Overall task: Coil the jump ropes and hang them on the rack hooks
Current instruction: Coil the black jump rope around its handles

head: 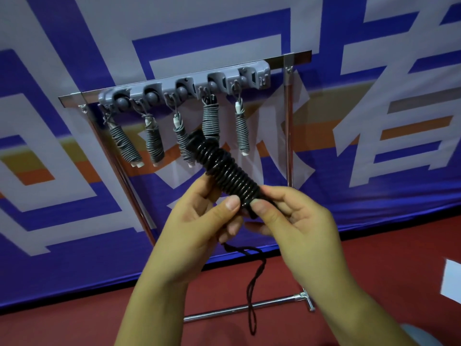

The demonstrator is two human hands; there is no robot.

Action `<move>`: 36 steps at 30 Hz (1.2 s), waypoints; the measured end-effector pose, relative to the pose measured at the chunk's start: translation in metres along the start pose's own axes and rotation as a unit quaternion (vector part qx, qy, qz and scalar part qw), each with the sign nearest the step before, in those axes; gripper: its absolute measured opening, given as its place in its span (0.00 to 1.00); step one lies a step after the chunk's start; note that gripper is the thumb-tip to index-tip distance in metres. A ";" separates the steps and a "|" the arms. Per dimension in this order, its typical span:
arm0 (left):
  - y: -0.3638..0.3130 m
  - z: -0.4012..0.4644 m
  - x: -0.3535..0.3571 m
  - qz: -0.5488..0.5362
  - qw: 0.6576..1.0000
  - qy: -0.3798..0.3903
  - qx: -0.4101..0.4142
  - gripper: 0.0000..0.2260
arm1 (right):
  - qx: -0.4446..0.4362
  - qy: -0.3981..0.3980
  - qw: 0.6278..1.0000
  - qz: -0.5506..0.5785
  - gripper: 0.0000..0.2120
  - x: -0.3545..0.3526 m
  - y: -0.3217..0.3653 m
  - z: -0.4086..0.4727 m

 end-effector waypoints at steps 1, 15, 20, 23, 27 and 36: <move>0.000 0.000 0.002 -0.022 0.999 0.027 -0.001 0.20 | 0.010 -0.002 1.000 0.016 0.10 -0.001 0.001 0.001; -0.007 -0.004 -0.003 0.251 0.964 -0.076 -0.053 0.04 | 0.101 -0.058 0.987 0.109 0.13 -0.019 -0.012 0.011; -0.032 0.001 0.013 0.469 0.871 -0.098 0.112 0.07 | 0.109 -0.063 0.986 0.108 0.12 -0.019 -0.014 0.014; -0.040 -0.002 0.028 0.580 0.779 -0.109 0.212 0.04 | 0.097 -0.069 0.986 0.120 0.12 -0.020 -0.011 0.015; -0.037 -0.004 0.037 0.648 0.712 -0.126 0.241 0.07 | 0.106 -0.070 0.985 0.119 0.13 -0.022 -0.013 0.016; -0.031 0.002 0.044 0.715 0.652 -0.108 0.229 0.06 | 0.081 -0.100 0.989 0.071 0.03 -0.029 -0.016 0.020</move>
Point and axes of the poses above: each hand's wrist, its own z-axis towards the middle knuckle, its own x-axis out of the palm, y = z × x, the point moved 10 cm from there along z, towards the middle knuckle, and after that the axes turned 12 degrees about z, right-handed, at the moved point
